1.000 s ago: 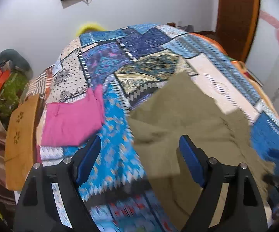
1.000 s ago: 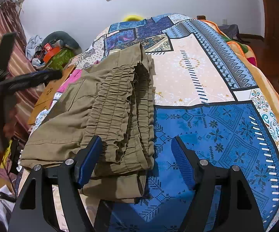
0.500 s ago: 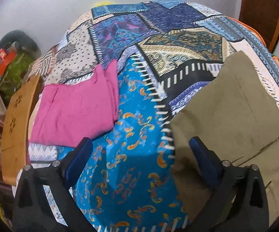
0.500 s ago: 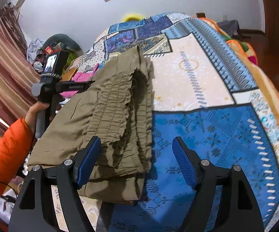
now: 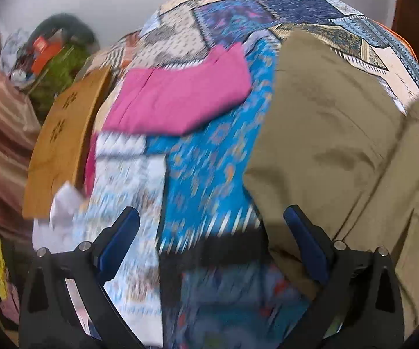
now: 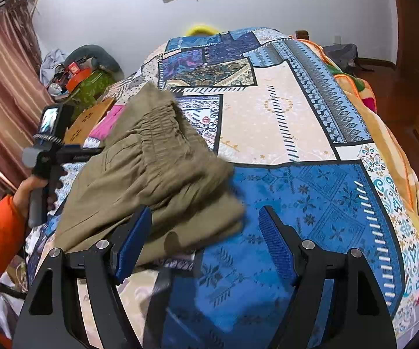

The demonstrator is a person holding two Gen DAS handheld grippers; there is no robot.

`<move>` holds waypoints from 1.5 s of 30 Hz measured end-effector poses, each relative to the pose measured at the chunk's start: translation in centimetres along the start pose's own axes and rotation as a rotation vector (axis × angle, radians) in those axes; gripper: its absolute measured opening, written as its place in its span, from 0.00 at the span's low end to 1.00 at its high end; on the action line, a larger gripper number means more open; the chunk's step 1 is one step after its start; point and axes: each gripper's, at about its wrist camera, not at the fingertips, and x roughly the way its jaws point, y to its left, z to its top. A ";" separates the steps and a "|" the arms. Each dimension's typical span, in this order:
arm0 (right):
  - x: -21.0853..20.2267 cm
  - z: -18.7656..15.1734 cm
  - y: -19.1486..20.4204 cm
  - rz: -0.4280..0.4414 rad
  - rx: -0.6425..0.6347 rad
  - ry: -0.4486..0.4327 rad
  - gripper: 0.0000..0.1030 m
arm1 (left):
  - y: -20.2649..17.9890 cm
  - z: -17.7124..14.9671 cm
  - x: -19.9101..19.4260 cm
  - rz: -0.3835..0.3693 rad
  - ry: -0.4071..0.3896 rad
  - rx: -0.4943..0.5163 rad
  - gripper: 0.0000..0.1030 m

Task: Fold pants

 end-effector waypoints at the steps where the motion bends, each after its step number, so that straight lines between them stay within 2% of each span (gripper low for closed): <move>1: -0.2 -0.1 0.2 0.002 -0.002 -0.001 0.71 | 0.3 -0.8 -0.4 -0.006 0.009 -0.010 1.00; 4: -0.8 -0.4 0.9 0.018 -0.012 -0.005 0.71 | 1.0 -3.5 -1.9 -0.032 0.031 -0.029 0.98; 8: -1.1 -1.0 2.3 0.049 -0.035 -0.010 0.71 | 0.7 -6.2 -4.1 -0.083 0.032 -0.027 0.91; 12: 0.6 -1.8 3.6 0.071 -0.058 0.022 0.71 | 0.2 -6.9 -5.5 -0.115 0.007 -0.005 0.82; 13: 1.2 -2.0 3.8 0.063 -0.068 0.030 0.66 | 0.1 -7.1 -5.7 -0.122 -0.004 0.004 0.81; 14: 1.7 -2.2 3.9 0.049 -0.080 0.039 0.57 | 0.0 -7.1 -5.9 -0.129 -0.011 0.010 0.81; 16: 2.9 -2.5 4.0 0.034 -0.105 0.055 0.52 | 0.2 -7.3 -6.3 -0.146 -0.030 0.024 0.81; 20: 3.4 -1.9 3.4 -0.035 -0.149 0.026 0.42 | 0.7 -7.4 -6.2 -0.140 -0.046 0.035 0.80; 24: 4.3 -0.7 1.4 -0.094 -0.139 0.034 0.39 | 1.1 -8.3 -5.7 -0.153 -0.059 0.036 0.81; 28: 4.2 -0.3 0.5 -0.060 -0.112 0.068 0.39 | 2.2 -8.8 -5.7 -0.128 -0.062 0.038 0.80; 32: 3.5 0.1 0.9 -0.058 -0.135 0.070 0.40 | 3.8 -7.8 -5.7 -0.126 -0.063 0.004 0.80; 37: 2.7 2.3 1.2 -0.074 -0.158 0.022 0.43 | 4.1 -4.6 -6.6 -0.193 -0.119 -0.025 0.80; 40: 3.2 4.0 1.3 -0.077 -0.172 0.002 0.43 | 3.1 -2.6 -6.0 -0.222 -0.135 -0.011 0.80; 45: 5.6 5.9 1.9 -0.065 -0.224 0.031 0.43 | 2.1 -1.4 -2.1 -0.182 -0.073 0.009 0.80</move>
